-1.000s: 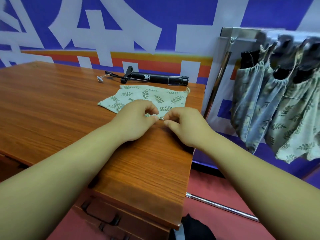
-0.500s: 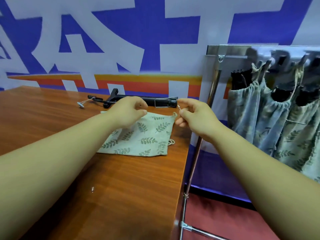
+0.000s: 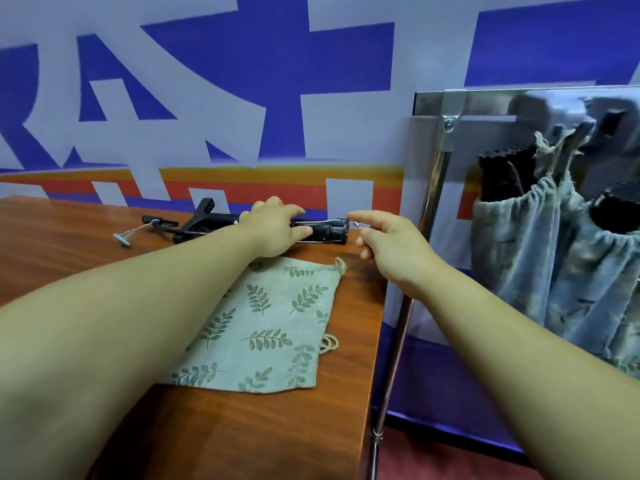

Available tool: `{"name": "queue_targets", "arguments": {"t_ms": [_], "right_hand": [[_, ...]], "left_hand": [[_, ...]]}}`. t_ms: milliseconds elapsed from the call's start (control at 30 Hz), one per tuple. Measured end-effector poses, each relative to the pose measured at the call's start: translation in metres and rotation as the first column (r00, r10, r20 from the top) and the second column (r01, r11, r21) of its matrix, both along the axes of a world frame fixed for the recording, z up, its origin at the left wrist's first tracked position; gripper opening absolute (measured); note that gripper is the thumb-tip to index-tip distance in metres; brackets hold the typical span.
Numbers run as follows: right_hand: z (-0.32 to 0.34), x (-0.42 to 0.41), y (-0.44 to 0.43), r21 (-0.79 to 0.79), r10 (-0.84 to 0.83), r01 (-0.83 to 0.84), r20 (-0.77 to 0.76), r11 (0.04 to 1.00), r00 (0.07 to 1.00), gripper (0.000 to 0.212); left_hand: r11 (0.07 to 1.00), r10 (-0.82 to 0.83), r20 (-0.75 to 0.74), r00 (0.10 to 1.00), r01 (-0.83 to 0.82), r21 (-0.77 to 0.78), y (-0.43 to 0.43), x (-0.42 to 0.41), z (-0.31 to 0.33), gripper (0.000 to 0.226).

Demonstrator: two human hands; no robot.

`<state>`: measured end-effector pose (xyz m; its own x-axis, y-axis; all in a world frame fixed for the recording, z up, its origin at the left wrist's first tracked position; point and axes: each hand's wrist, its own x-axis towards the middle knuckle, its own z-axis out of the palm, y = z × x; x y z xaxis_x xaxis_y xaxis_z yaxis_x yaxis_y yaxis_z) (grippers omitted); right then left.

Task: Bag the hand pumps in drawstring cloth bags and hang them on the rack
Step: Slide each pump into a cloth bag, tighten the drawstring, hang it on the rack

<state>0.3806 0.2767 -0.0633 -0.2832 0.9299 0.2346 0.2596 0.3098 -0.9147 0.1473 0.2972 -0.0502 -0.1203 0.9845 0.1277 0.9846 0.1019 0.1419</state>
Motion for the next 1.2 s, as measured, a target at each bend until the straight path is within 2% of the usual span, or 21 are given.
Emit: {"name": "queue_targets", "arguments": {"t_ms": [133,267,400,533,667,800,900,1100,1200], "right_hand": [[-0.001,0.0,0.002,-0.089,0.009,-0.017,-0.088,0.996,0.996,0.036],[0.001,0.001,-0.003,-0.198,0.038,-0.086,-0.233,0.976,0.972,0.024],[0.004,-0.004,-0.01,-0.203,0.06,-0.11,-0.239,0.973,0.969,0.02],[0.008,-0.008,-0.013,-0.12,0.001,-0.018,-0.143,0.993,0.99,0.025],[0.018,-0.004,-0.019,-0.066,-0.073,0.067,-0.096,0.996,0.993,0.024],[0.029,-0.002,-0.026,-0.033,-0.12,0.116,-0.129,0.993,0.984,0.018],[0.033,0.001,-0.03,-0.042,-0.123,0.117,-0.164,0.992,0.979,0.021],[0.043,0.01,-0.049,-0.127,-0.096,0.073,-0.193,0.989,0.976,0.034],[0.055,0.019,-0.068,-0.211,-0.077,0.015,-0.286,0.977,0.955,0.034]], "left_hand": [[0.999,-0.024,-0.023,0.999,0.024,-0.026,0.006,0.002,-0.008,0.052],[0.996,-0.081,-0.009,0.997,0.08,-0.04,0.002,0.004,-0.012,0.038],[0.988,-0.15,-0.116,0.982,0.145,-0.051,-0.012,0.005,-0.009,0.04],[0.98,-0.182,-0.204,0.962,0.194,0.04,-0.025,0.003,-0.005,0.039],[0.943,-0.21,-0.128,0.969,0.235,0.234,-0.035,-0.006,0.019,0.043],[0.884,-0.265,-0.092,0.96,0.281,0.375,-0.051,-0.009,0.052,0.024],[0.864,-0.273,-0.118,0.955,0.297,0.406,-0.067,-0.009,0.07,0.016],[0.831,-0.323,-0.211,0.923,0.383,0.402,-0.103,0.003,0.092,0.016],[0.787,-0.38,-0.286,0.879,0.47,0.4,-0.122,0.017,0.1,0.022]]}}
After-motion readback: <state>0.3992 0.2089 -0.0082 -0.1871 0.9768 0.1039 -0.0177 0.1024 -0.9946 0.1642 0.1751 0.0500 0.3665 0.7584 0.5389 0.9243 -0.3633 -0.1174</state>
